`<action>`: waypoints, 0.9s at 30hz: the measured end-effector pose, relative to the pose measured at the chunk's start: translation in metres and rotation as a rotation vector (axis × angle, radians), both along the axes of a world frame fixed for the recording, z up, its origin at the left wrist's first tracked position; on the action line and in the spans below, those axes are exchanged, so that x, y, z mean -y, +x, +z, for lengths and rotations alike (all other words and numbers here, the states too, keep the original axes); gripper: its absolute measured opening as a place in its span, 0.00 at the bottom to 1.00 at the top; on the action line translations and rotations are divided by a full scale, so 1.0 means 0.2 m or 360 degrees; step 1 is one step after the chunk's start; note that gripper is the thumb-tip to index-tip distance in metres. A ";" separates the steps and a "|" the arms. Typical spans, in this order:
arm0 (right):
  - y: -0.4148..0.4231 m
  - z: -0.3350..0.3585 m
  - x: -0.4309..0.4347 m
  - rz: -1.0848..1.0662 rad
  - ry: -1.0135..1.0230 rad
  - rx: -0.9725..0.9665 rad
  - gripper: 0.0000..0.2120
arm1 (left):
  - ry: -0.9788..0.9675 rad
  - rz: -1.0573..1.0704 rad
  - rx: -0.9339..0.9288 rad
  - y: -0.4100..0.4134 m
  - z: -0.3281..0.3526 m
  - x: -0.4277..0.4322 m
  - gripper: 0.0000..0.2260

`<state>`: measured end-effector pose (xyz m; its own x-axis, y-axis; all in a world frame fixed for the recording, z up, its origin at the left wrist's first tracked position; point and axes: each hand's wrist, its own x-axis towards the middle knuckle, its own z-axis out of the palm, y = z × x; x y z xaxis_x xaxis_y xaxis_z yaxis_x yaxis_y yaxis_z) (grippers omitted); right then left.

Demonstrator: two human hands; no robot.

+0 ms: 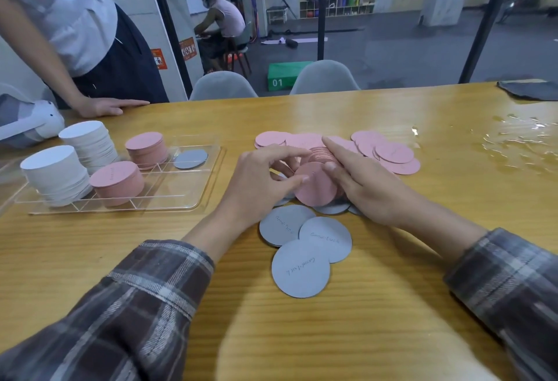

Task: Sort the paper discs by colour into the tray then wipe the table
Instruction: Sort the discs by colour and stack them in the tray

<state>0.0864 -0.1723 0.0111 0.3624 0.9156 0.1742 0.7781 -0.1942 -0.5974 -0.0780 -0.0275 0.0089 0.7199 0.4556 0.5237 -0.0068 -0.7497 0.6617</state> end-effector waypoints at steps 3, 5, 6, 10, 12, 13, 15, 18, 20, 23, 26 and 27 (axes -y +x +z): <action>-0.01 0.00 0.00 0.0044 -0.0006 0.0074 0.29 | -0.0021 0.0042 0.0074 0.03 0.00 0.02 0.13; -0.01 0.00 0.00 0.0051 -0.0012 0.0118 0.30 | 0.0022 0.0060 0.0107 0.04 0.00 0.03 0.12; -0.01 0.00 0.00 0.0043 -0.0015 0.0138 0.30 | 0.0053 0.0062 0.0119 0.05 0.00 0.04 0.11; 0.00 0.00 0.01 -0.0027 0.0058 0.0205 0.29 | 0.0000 0.0064 0.0148 0.07 -0.01 0.01 0.09; 0.02 0.00 0.02 -0.0067 0.0094 0.0221 0.29 | 0.0076 0.0160 0.0043 0.07 -0.05 -0.06 0.07; 0.03 0.01 0.02 -0.0085 0.0098 0.0234 0.29 | 0.0159 0.0202 -0.0070 0.07 -0.07 -0.10 0.08; 0.05 0.00 0.05 -0.0113 0.0089 0.0249 0.28 | 0.0291 0.0212 -0.0301 0.08 -0.10 -0.16 0.13; 0.09 0.00 0.08 -0.0154 0.0098 0.0260 0.28 | 0.0343 0.0146 -0.0542 0.10 -0.12 -0.19 0.19; 0.11 0.00 0.09 -0.0195 0.0106 0.0281 0.28 | 0.0392 0.0113 -0.0645 0.11 -0.12 -0.19 0.19; 0.13 0.00 0.09 -0.0223 0.0114 0.0270 0.28 | 0.0394 0.0109 -0.0600 0.09 -0.09 -0.18 0.14; 0.12 -0.01 0.09 -0.0203 0.0124 0.0225 0.28 | 0.0423 0.0214 -0.0546 0.07 -0.06 -0.17 0.08; 0.12 -0.01 0.09 -0.0197 0.0134 0.0219 0.28 | 0.0427 0.0239 -0.0531 0.06 -0.05 -0.17 0.08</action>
